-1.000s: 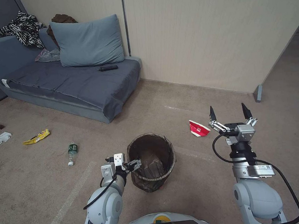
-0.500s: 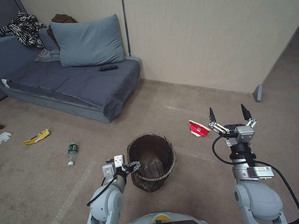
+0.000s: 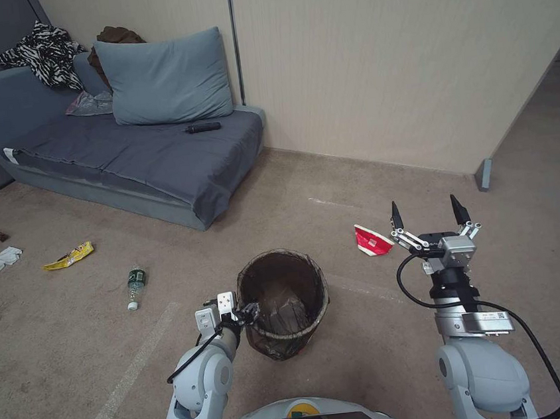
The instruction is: Pick up the trash bin, then pick up the garbage from the floor and place it into the trash bin.
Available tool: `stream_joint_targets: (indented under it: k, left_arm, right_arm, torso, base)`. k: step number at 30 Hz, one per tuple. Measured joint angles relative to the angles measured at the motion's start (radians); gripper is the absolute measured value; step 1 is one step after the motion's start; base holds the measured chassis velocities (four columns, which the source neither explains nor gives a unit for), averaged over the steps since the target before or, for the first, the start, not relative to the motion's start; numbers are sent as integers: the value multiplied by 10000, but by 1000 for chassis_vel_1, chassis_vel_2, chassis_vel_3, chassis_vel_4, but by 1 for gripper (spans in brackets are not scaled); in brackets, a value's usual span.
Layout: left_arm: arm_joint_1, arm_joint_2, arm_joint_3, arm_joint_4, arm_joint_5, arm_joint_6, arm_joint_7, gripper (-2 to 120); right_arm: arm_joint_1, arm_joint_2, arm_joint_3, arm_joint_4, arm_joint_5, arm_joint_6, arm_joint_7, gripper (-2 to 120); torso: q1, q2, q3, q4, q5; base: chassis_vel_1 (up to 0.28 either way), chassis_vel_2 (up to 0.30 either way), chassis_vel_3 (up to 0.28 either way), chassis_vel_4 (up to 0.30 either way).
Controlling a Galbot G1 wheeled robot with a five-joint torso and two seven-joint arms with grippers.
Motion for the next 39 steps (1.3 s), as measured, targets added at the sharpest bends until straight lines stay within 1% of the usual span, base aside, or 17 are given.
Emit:
stream_joint_targets:
  k: [1,2,4,5,8,9,11,12,13,29,36,38,39]
  left_arm:
    - [1,-7,6,17,9,-6,5,43]
    - [1,-7,6,17,9,-6,5,43]
    - [12,-14,22,53,-6,-11,2,31]
    - [12,-14,22,53,-6,-11,2,31]
    - [26,-18,30,72,-77,-12,-46,19]
    - [26,-18,30,72,-77,-12,-46,19]
    - [24,-21,30,114,-83,-11,-57,7]
    - [24,-21,30,114,-83,-11,-57,7]
    - [23,-21,30,127,-83,-11,-59,3]
    - [25,-24,-17,270,-60,-6,-34,3]
    - [87,-14,-94,34,66,-115,-99,3]
    - [184,12,-158,-253,170,-254,-175,3]
    - [184,12,-158,-253,170,-254,-175,3]
  right_arm:
    - [0,0,0,0,0,1,-5,100]
    - [0,0,0,0,0,1,-5,100]
    - [0,1,-1,-3,-1,5,-19,100]
    - [0,1,-1,-3,-1,5,-19,100]
    - [14,0,11,-10,-2,7,-22,100]
    - [14,0,11,-10,-2,7,-22,100]
    - [11,1,12,-11,-2,9,-38,100]
    - [11,1,12,-11,-2,9,-38,100]
    - [7,0,13,-12,-1,10,-60,100]
    - [44,0,24,-6,-26,21,-119,100]
    - [65,0,37,9,-28,12,-119,100]
    - [111,0,61,31,13,-20,-167,100]
    - [111,0,61,31,13,-20,-167,100]
  torso:
    - [0,0,0,1,0]
    - [0,0,0,1,0]
    - [0,1,0,0,1]
    - [0,1,0,0,1]
    - [0,1,0,2,2]
    - [0,1,0,2,2]
    - [0,1,-1,2,1]
    - [0,1,-1,2,1]
    - [0,1,-1,2,2]
    - [-1,2,-1,1,-1]
    - [0,-1,4,-3,-10]
    - [1,-3,6,-3,-16]
    - [1,-3,6,-3,-16]
  base:
    - [0,0,0,0]
    - [0,0,0,0]
    - [0,0,0,0]
    - [0,0,0,0]
    - [0,0,0,0]
    - [0,0,0,0]
    - [0,0,0,0]
    - [0,0,0,0]
    - [0,0,0,0]
    - [0,0,0,0]
    - [0,0,0,0]
    - [0,0,0,0]
    - [0,0,0,0]
